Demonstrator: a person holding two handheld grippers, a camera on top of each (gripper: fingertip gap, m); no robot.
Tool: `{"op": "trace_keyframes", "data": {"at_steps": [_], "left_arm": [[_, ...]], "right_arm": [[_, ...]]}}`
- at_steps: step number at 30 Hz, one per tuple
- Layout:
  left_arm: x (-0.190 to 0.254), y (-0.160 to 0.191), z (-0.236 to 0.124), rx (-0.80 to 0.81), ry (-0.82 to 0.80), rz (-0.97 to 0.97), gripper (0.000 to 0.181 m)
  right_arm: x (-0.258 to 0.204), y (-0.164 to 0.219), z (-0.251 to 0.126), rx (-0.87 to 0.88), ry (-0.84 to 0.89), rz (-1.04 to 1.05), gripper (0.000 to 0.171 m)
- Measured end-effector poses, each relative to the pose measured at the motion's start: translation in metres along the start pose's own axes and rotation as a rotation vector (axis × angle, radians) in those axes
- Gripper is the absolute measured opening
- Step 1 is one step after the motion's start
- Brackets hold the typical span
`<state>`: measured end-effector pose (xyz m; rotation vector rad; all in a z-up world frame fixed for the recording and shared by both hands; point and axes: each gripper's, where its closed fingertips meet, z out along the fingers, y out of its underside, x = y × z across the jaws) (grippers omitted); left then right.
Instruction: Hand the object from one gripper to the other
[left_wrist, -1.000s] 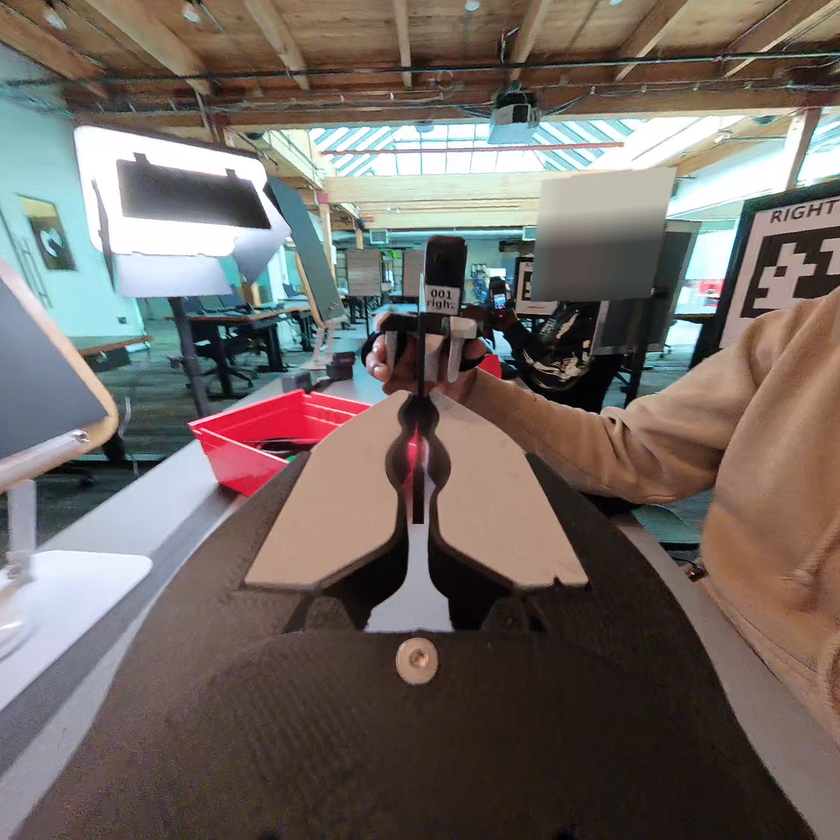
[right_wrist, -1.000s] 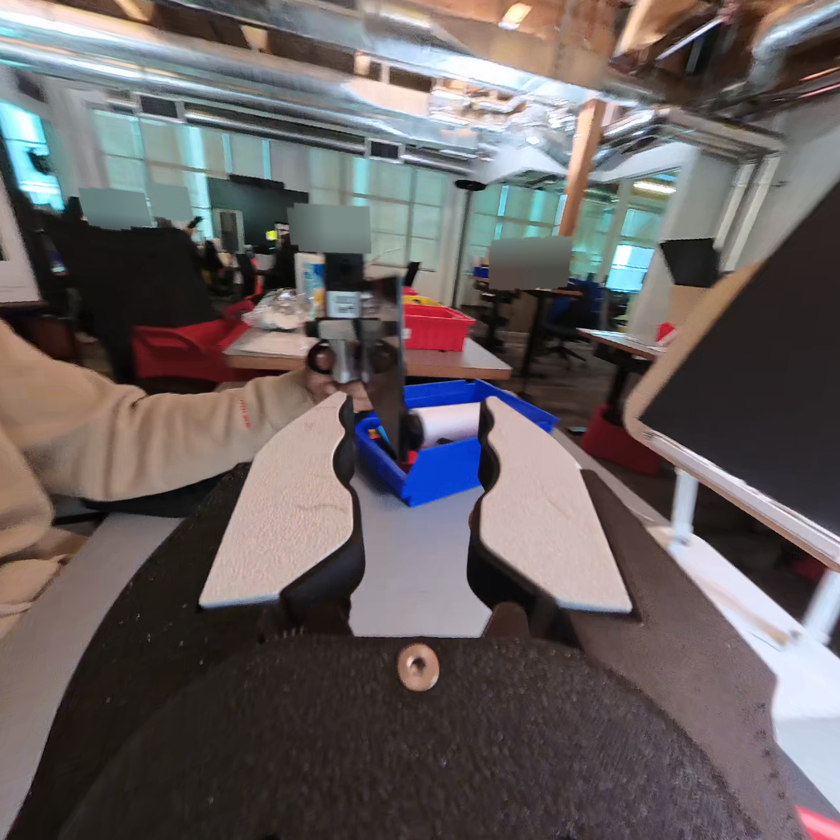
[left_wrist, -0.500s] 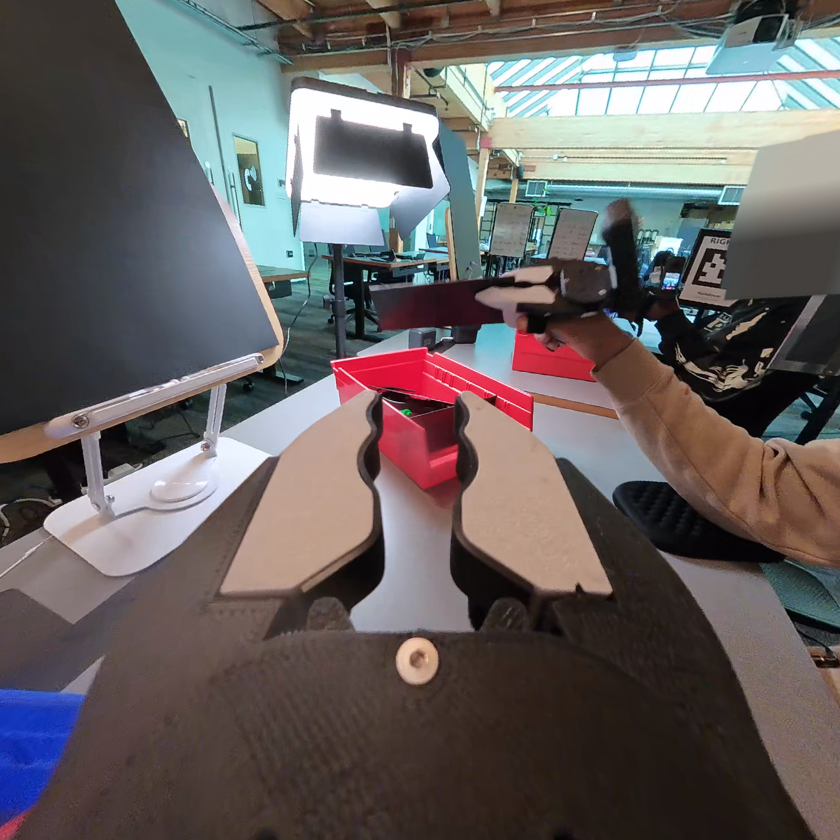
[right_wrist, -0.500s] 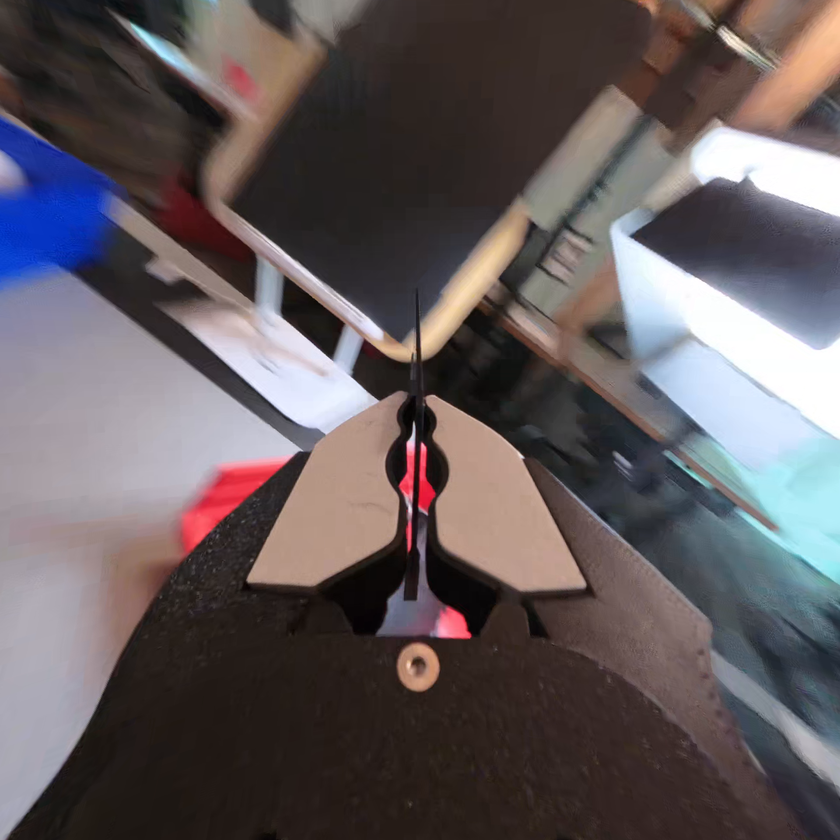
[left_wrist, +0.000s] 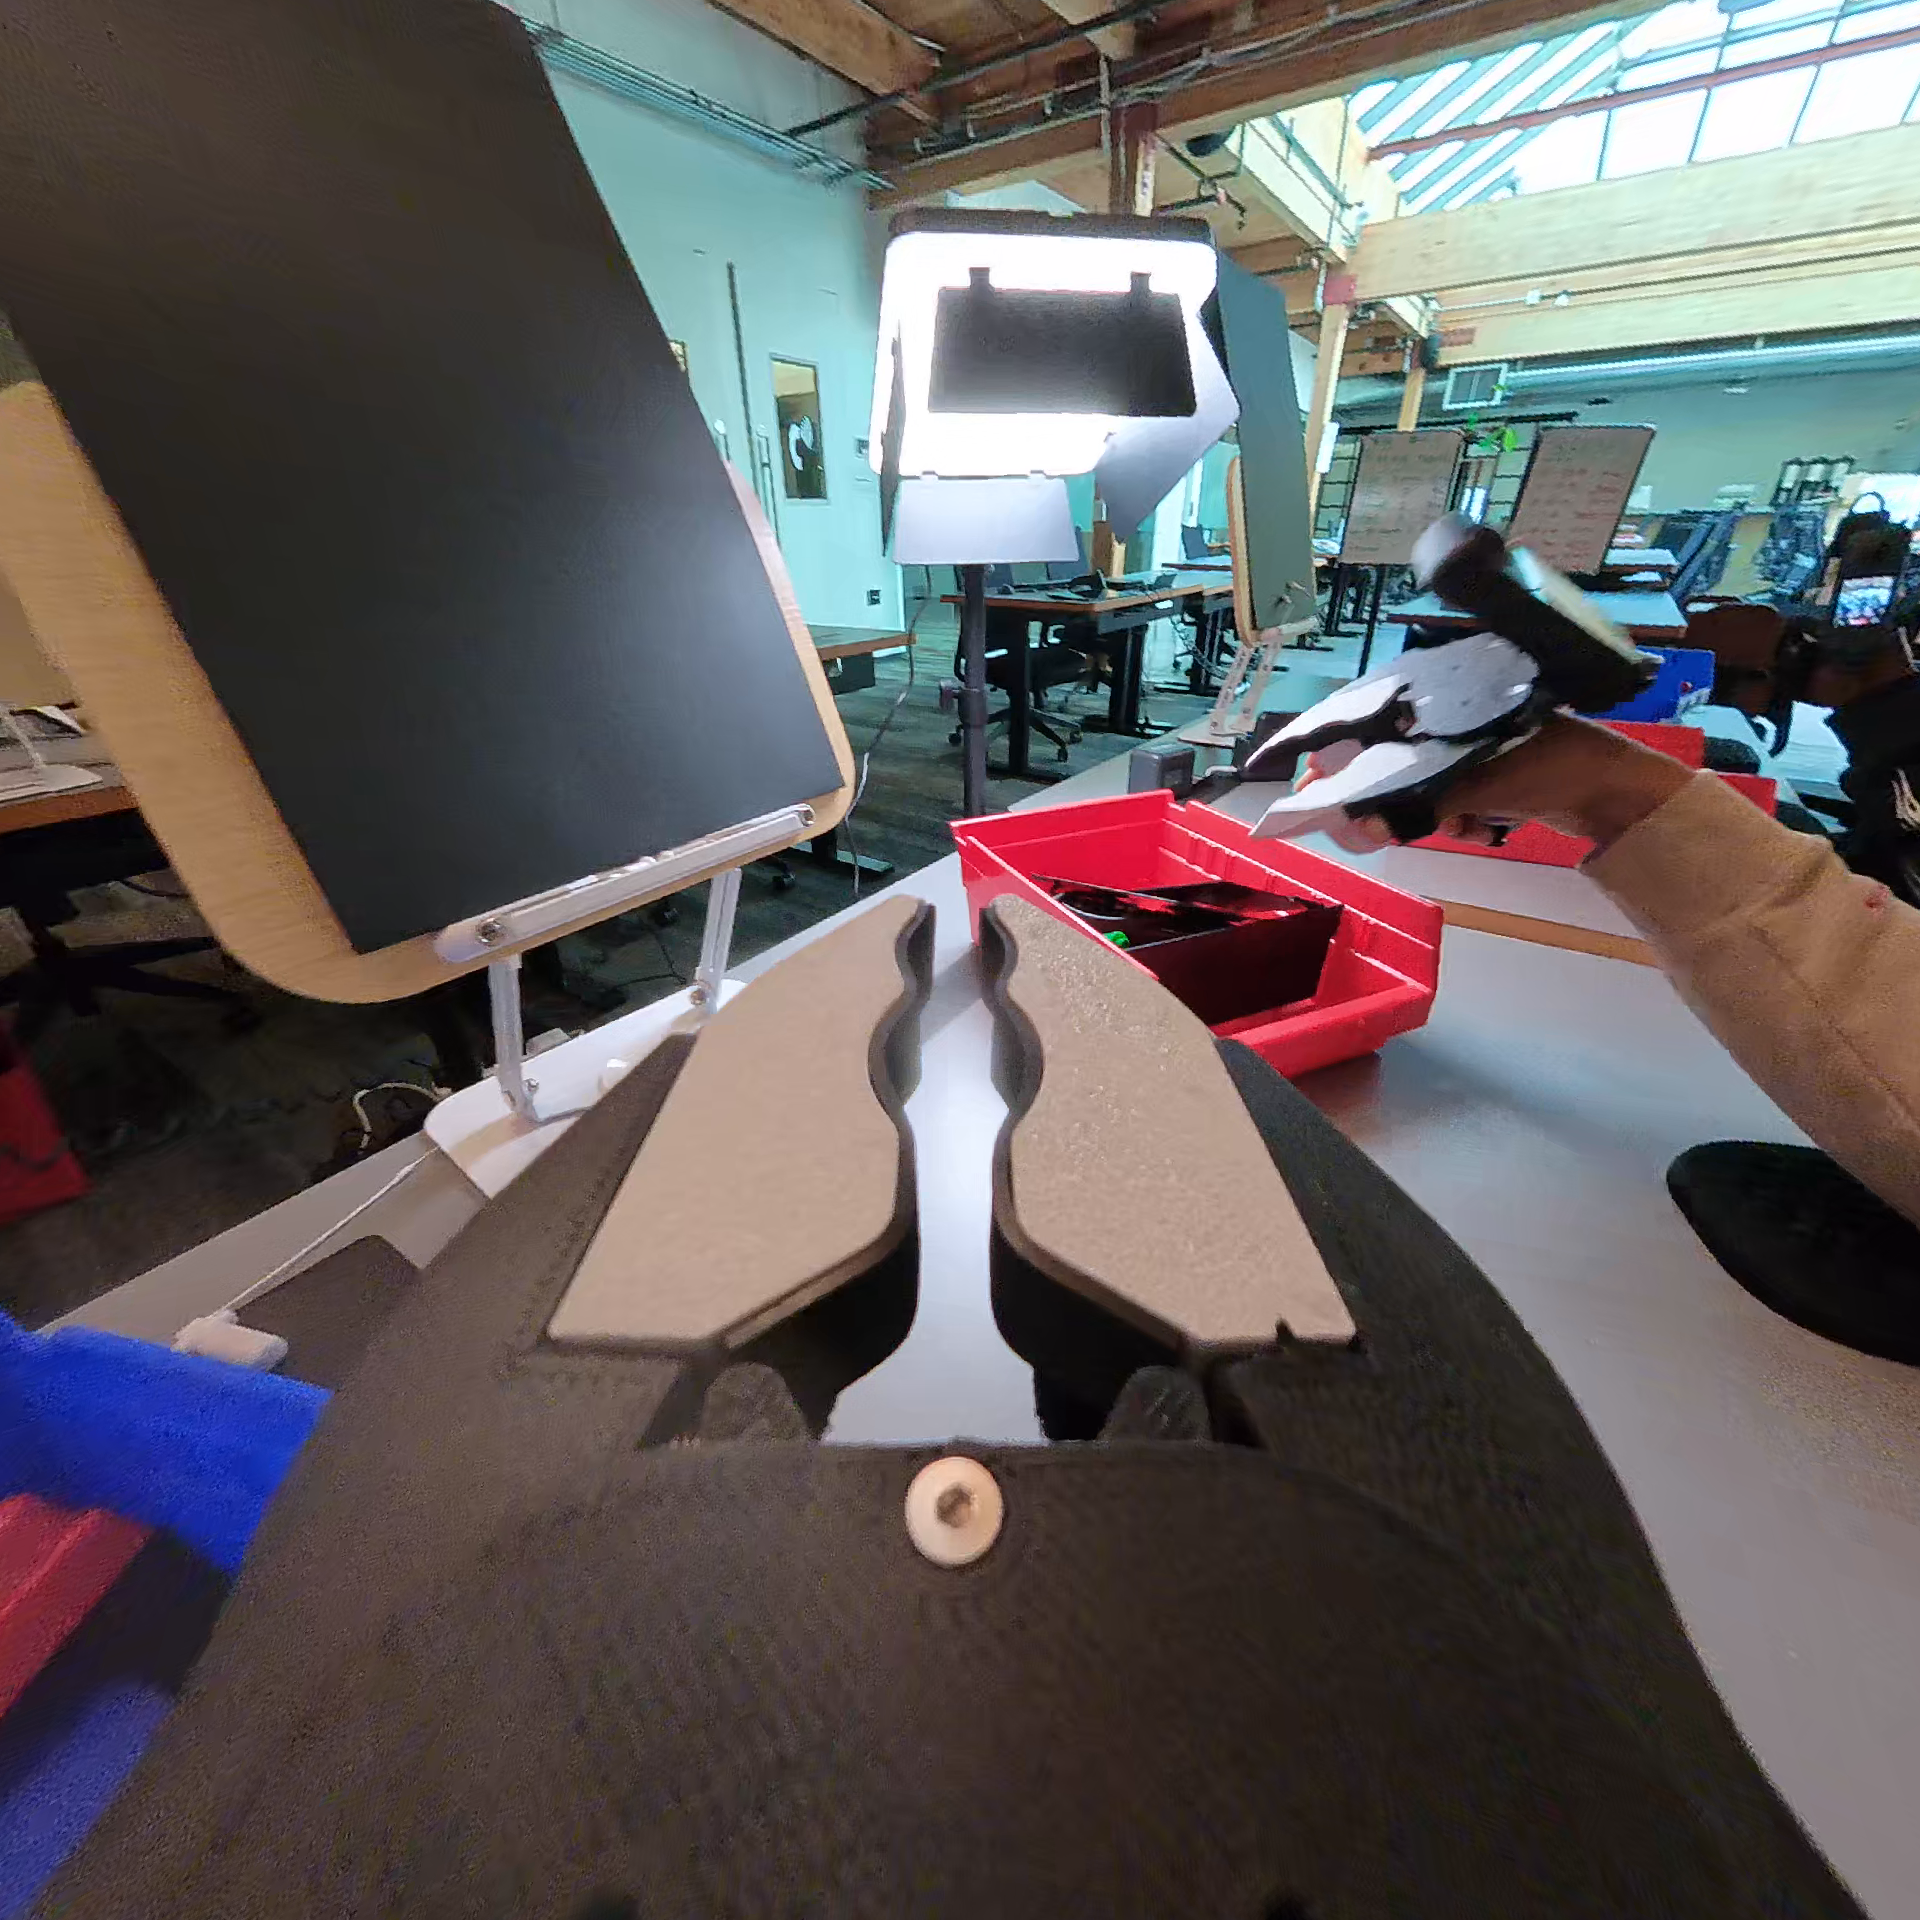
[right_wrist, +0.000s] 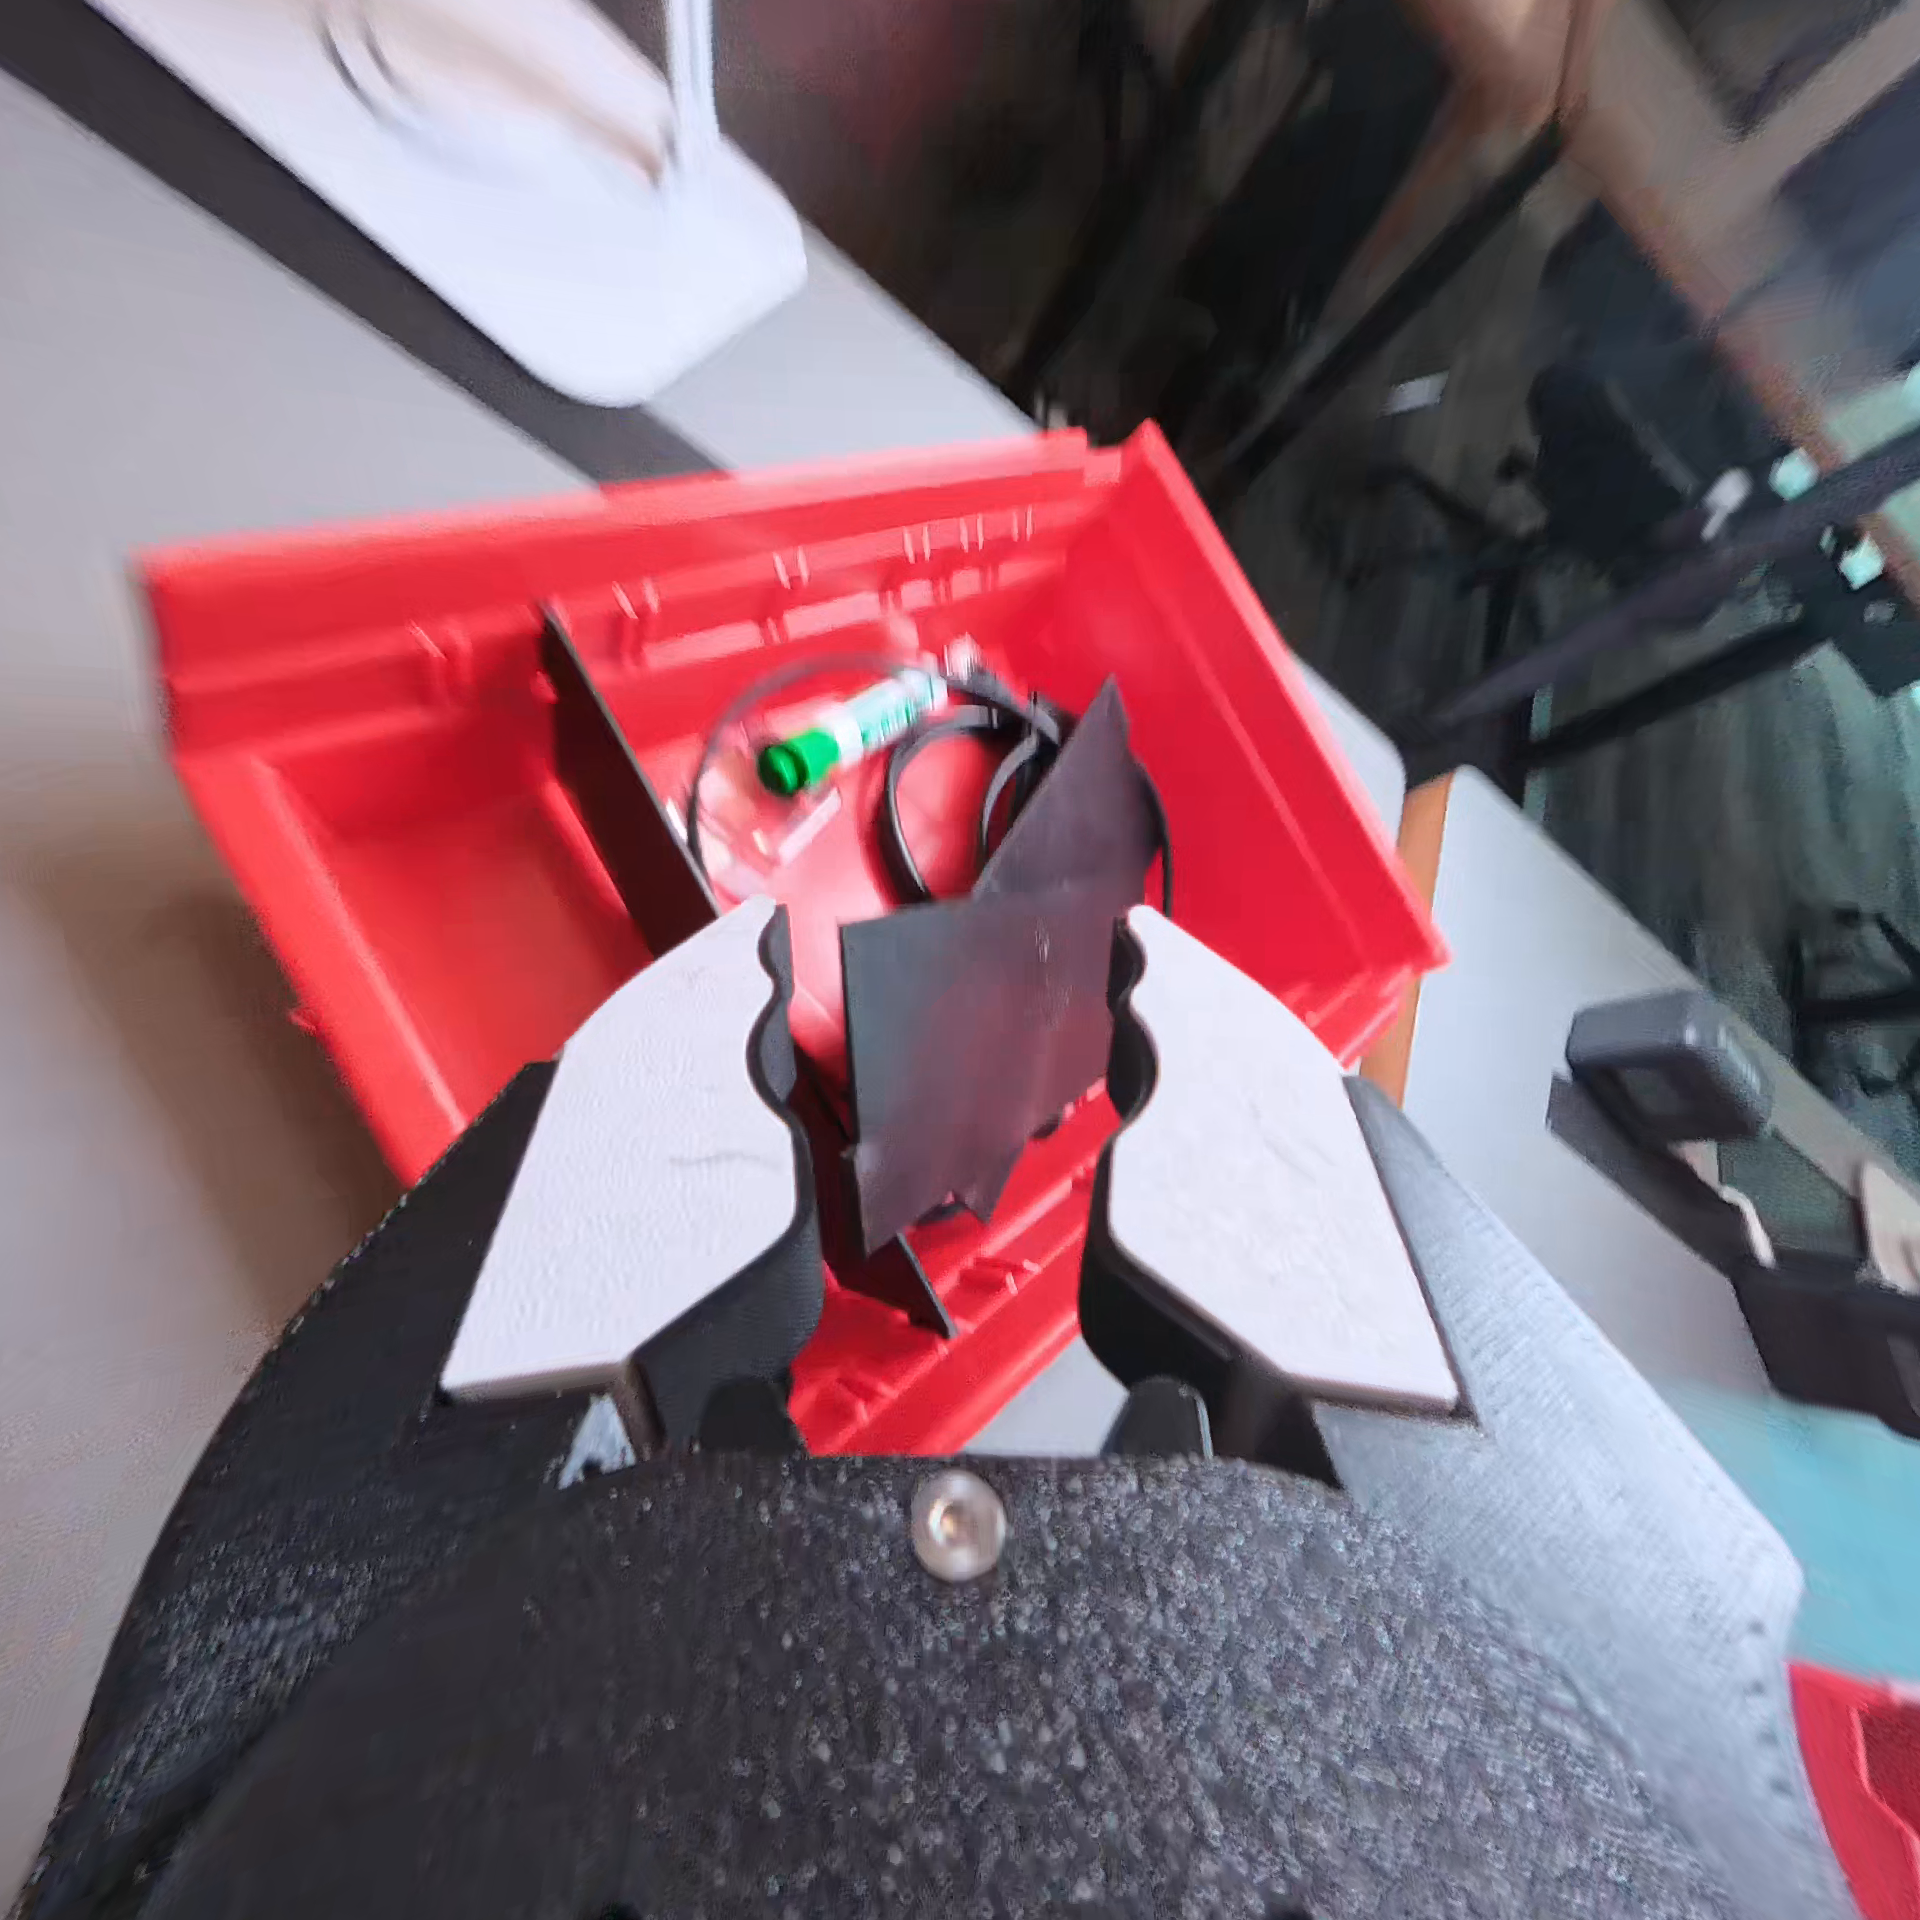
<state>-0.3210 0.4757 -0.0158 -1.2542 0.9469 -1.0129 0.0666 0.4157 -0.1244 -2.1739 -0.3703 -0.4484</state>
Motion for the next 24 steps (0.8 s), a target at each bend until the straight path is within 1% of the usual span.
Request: {"op": "trace_keyframes", "data": {"at_steps": [2, 4, 7, 9, 12, 15, 18, 22, 24], "left_arm": [[-0.007, -0.004, -0.006, 0.008, -0.029, -0.014, 0.007], [-0.017, -0.007, -0.013, 0.009, -0.066, -0.034, 0.007], [-0.031, -0.011, -0.026, 0.012, -0.113, -0.063, 0.011], [-0.042, -0.009, -0.035, -0.011, -0.152, -0.077, 0.014], [-0.06, 0.001, -0.048, -0.08, -0.212, -0.104, 0.02], [-0.078, 0.019, -0.059, -0.186, -0.28, -0.109, 0.021], [-0.091, 0.054, -0.065, -0.378, -0.328, -0.108, 0.025], [-0.095, 0.131, -0.066, -0.74, -0.335, -0.124, 0.029], [-0.1, 0.162, -0.066, -0.874, -0.36, -0.098, 0.029]], "right_arm": [[0.0, -0.038, -0.027, 0.176, 0.007, 0.04, 0.057], [-0.004, -0.078, -0.056, 0.387, 0.001, 0.085, 0.056], [-0.029, -0.121, -0.089, 0.621, -0.141, 0.175, 0.05], [-0.047, -0.139, -0.098, 0.708, -0.216, 0.196, 0.043], [-0.074, -0.148, -0.092, 0.734, -0.294, 0.175, 0.024], [-0.1, -0.154, -0.081, 0.762, -0.345, 0.153, 0.001], [-0.127, -0.158, -0.066, 0.773, -0.39, 0.138, 0.0], [-0.175, -0.157, -0.051, 0.752, -0.506, 0.074, 0.0], [-0.194, -0.155, -0.048, 0.738, -0.544, 0.03, 0.0]]}}
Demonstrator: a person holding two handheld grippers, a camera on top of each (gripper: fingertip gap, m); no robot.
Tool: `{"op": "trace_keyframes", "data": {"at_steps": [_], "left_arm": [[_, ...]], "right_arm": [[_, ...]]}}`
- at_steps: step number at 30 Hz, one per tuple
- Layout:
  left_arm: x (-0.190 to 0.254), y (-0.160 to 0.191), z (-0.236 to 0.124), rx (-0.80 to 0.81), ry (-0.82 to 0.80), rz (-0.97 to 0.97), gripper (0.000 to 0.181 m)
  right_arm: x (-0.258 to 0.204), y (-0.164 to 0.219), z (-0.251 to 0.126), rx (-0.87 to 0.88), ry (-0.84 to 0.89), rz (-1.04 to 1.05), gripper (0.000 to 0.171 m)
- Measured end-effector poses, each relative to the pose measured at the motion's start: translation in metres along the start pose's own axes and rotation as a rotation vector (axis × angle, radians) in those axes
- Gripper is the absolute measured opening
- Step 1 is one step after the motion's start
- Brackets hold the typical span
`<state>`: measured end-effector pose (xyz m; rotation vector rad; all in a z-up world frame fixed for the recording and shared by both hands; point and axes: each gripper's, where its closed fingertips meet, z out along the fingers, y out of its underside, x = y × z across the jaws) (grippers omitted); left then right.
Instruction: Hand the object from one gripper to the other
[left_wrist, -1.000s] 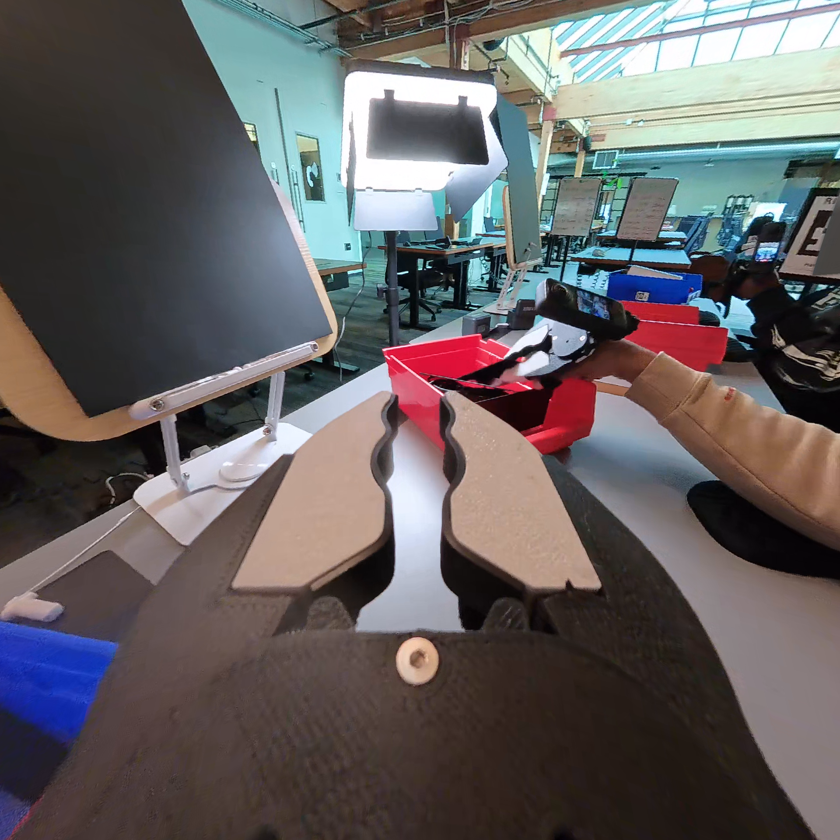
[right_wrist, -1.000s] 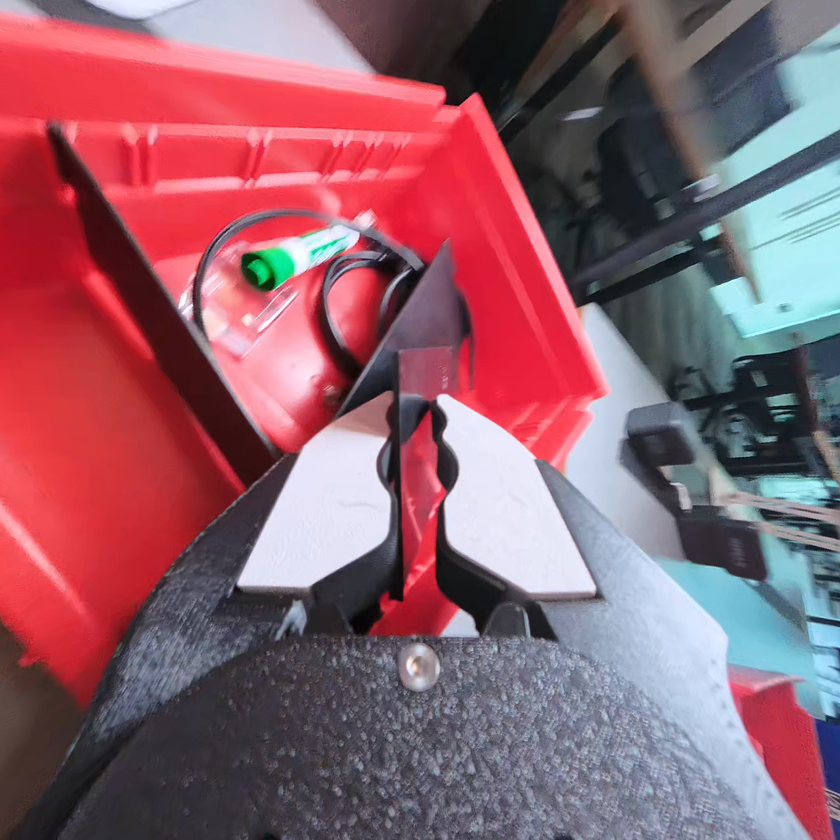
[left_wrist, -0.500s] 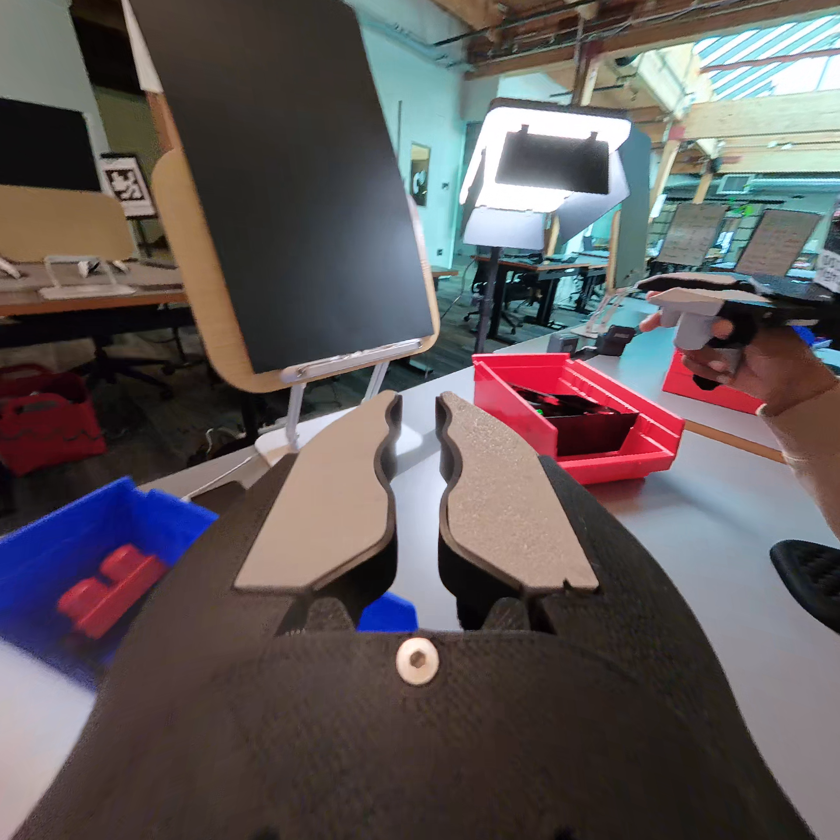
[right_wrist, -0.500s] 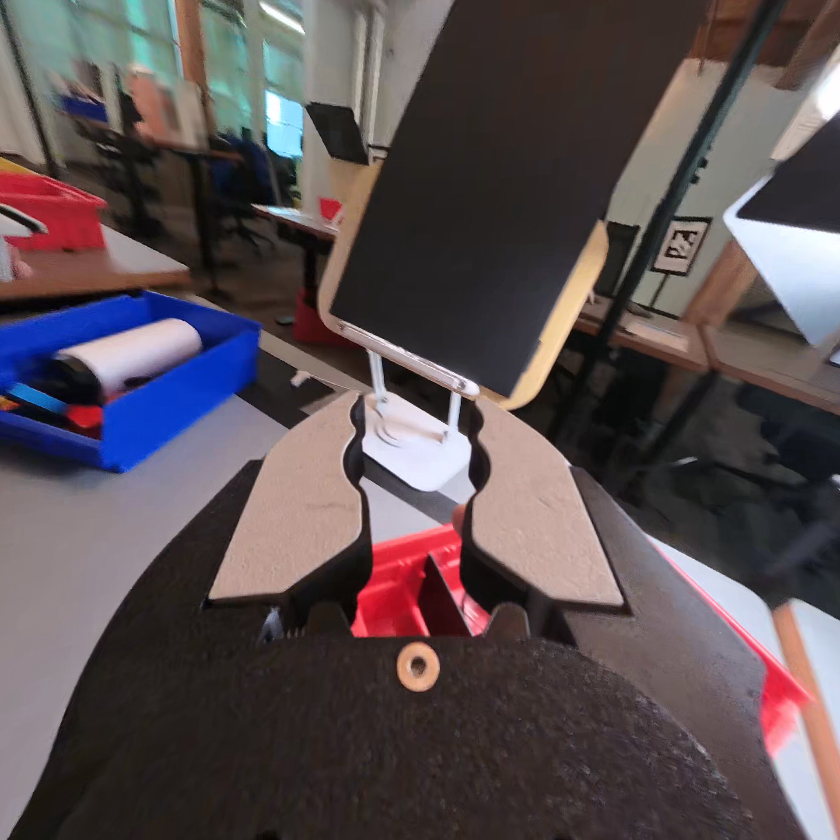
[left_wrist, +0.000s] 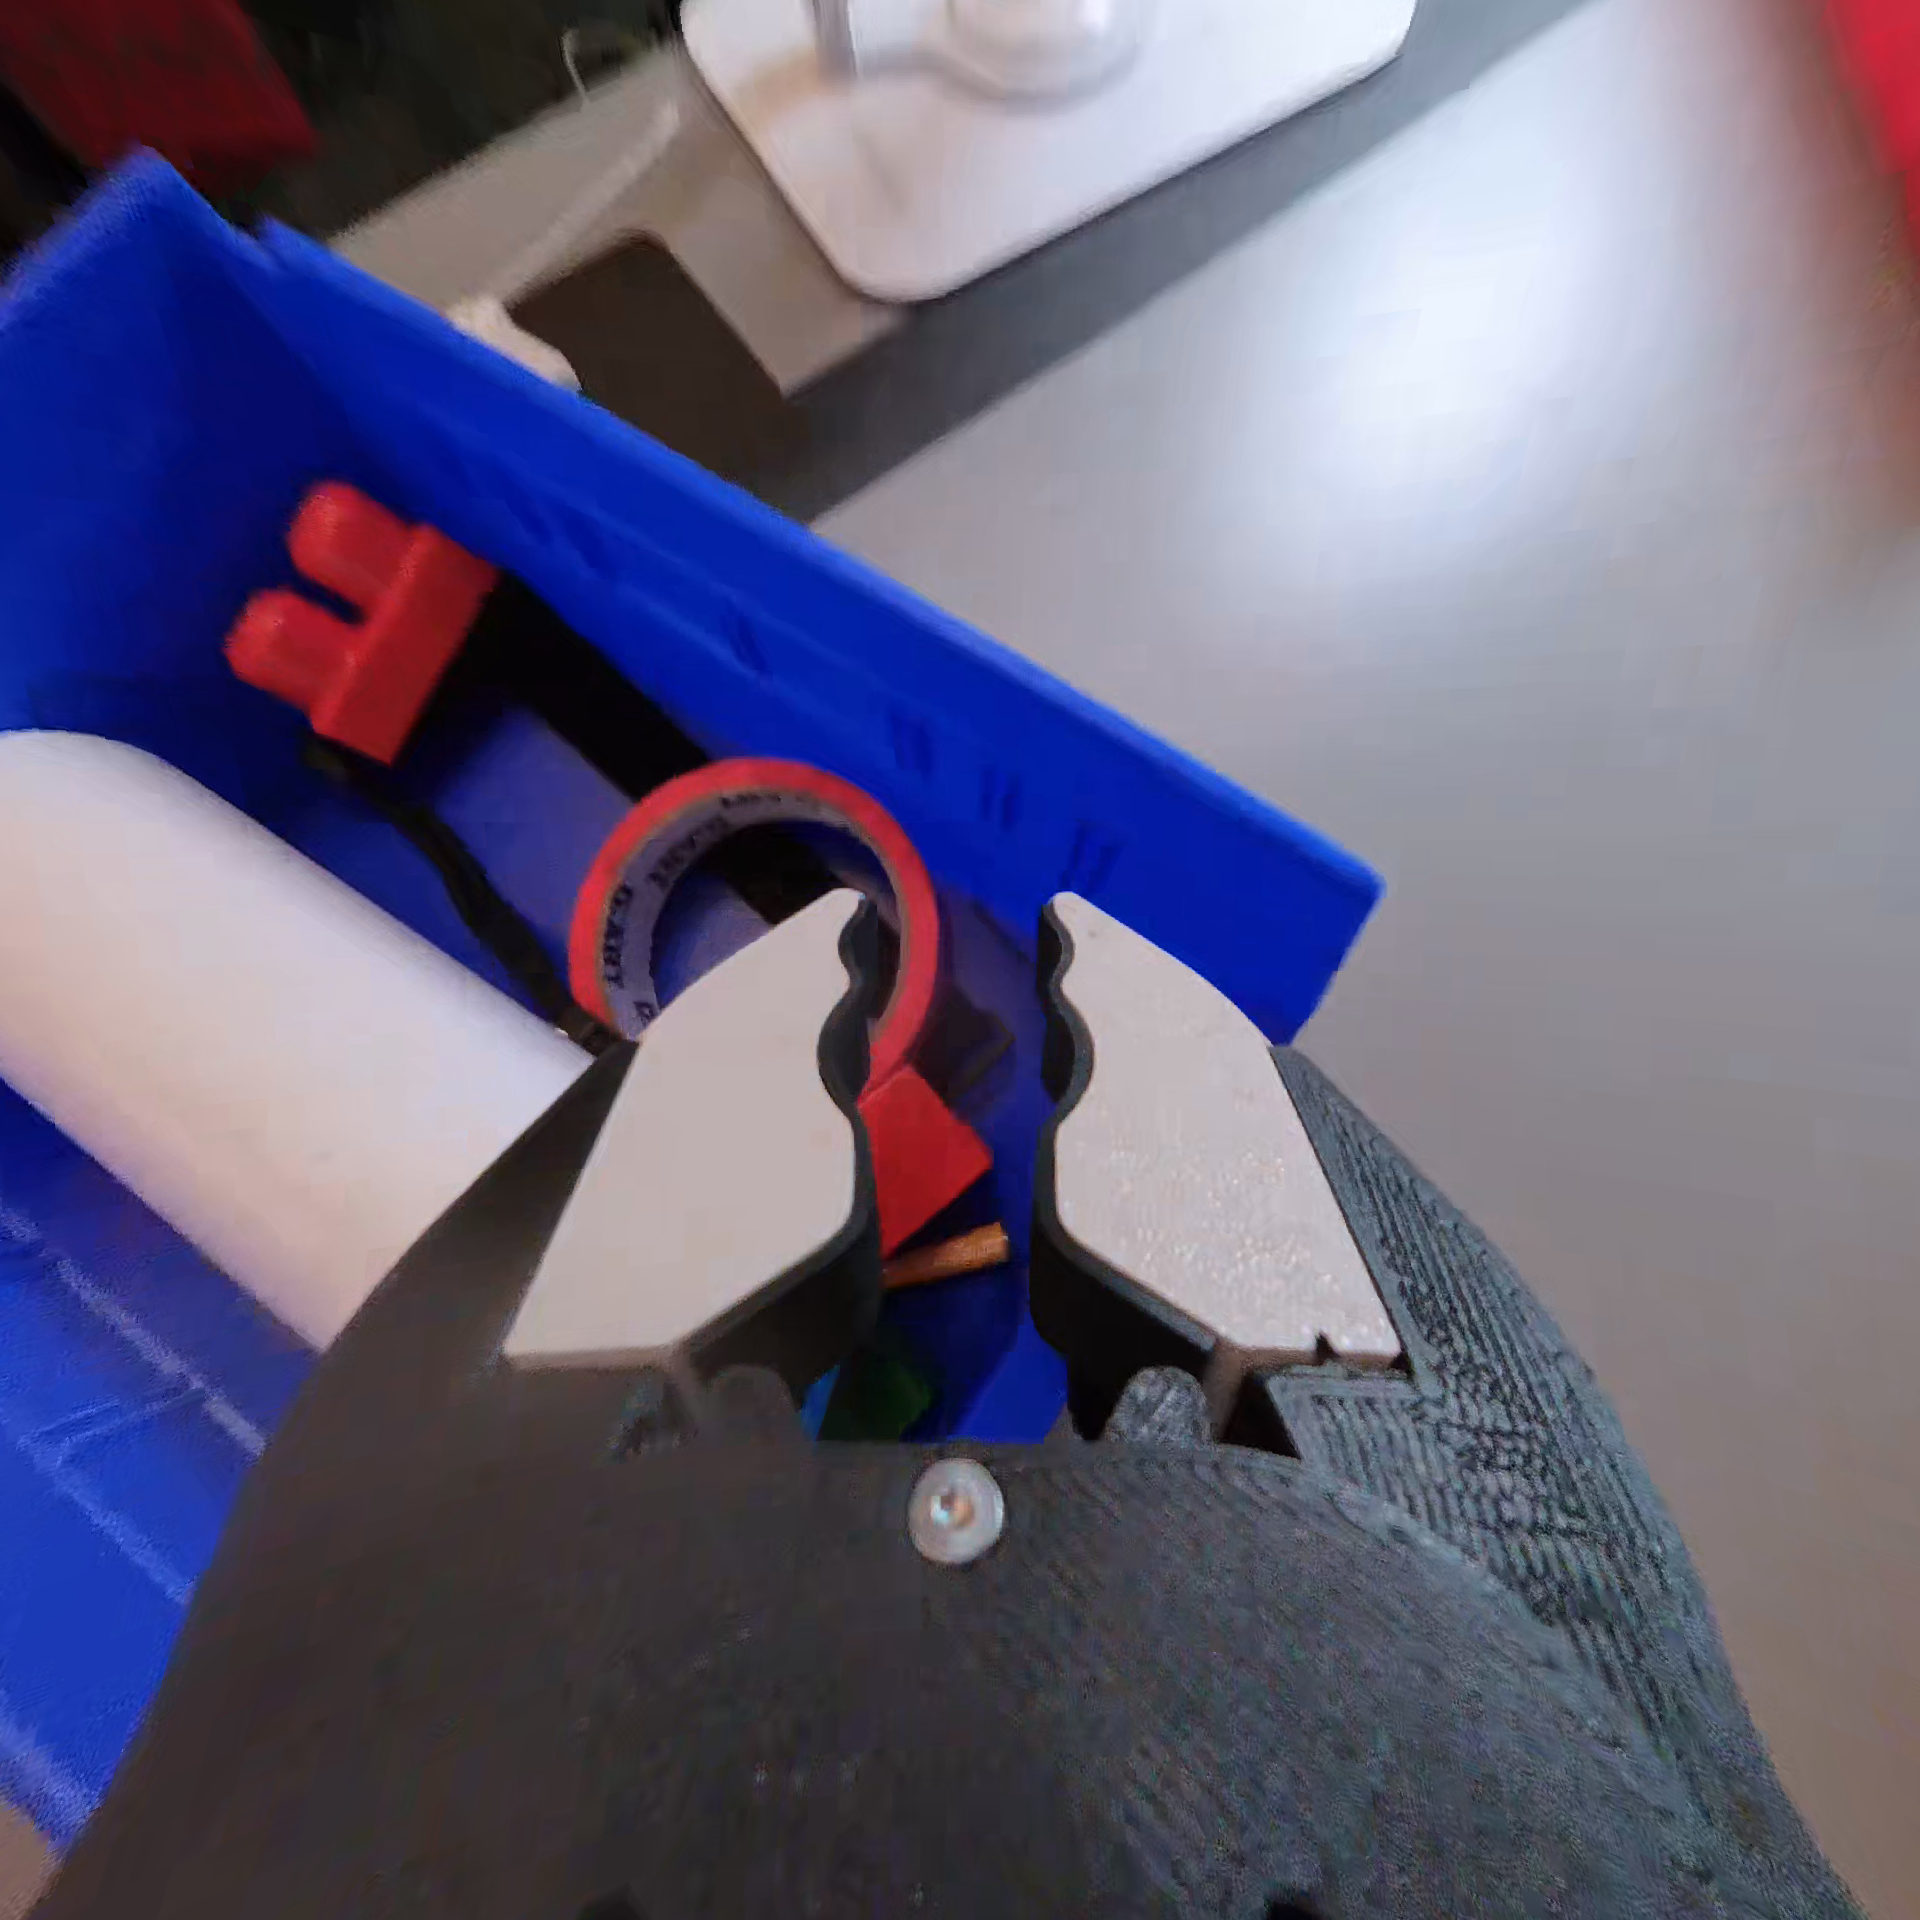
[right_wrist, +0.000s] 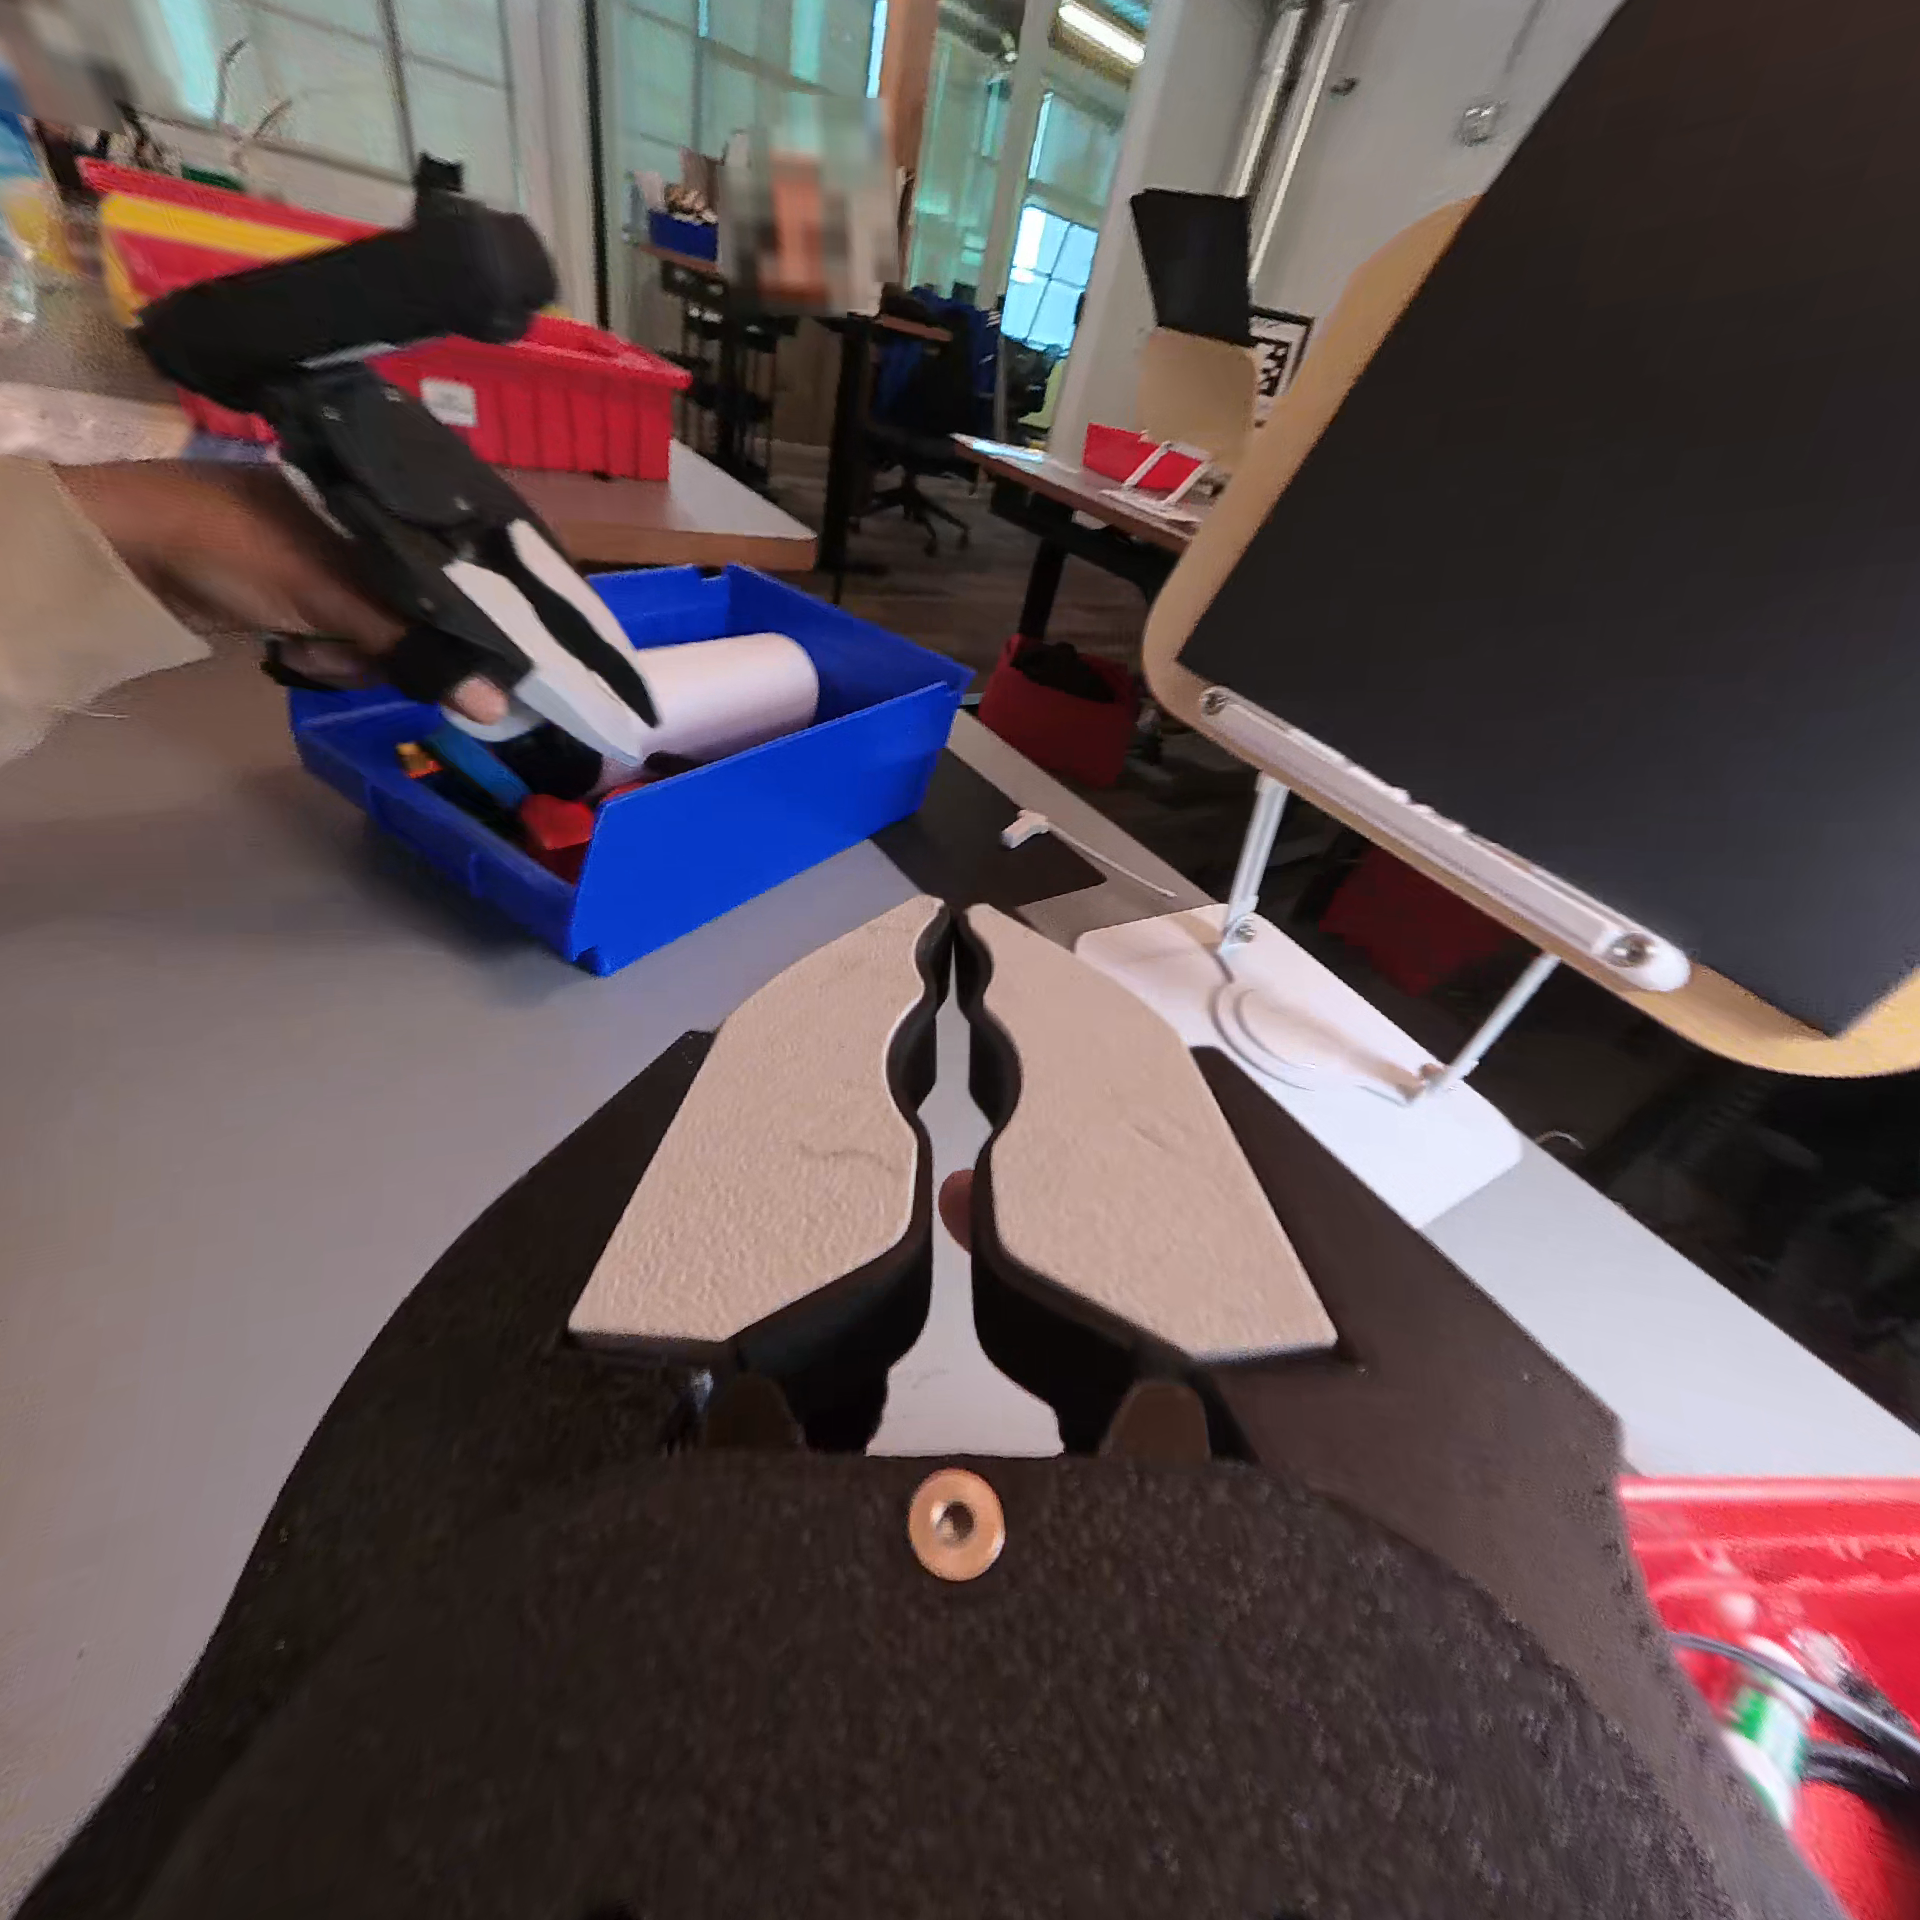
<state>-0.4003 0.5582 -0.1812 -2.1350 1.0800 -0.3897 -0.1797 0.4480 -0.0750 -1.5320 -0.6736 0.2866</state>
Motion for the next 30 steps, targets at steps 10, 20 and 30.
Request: {"op": "trace_keyframes", "data": {"at_steps": [10, 20, 30], "left_arm": [[-0.016, 0.045, 0.053, -0.315, -0.195, 0.172, 0.028], [-0.015, 0.041, 0.056, -0.293, -0.195, 0.202, 0.017], [-0.023, 0.008, 0.021, -0.167, -0.312, 0.235, 0.015]], "right_arm": [[-0.033, 0.01, 0.014, -0.048, -0.115, -0.03, 0.0], [-0.034, 0.007, 0.013, -0.042, -0.12, -0.033, 0.0], [-0.04, -0.003, 0.012, -0.012, -0.155, 0.011, 0.021]]}}
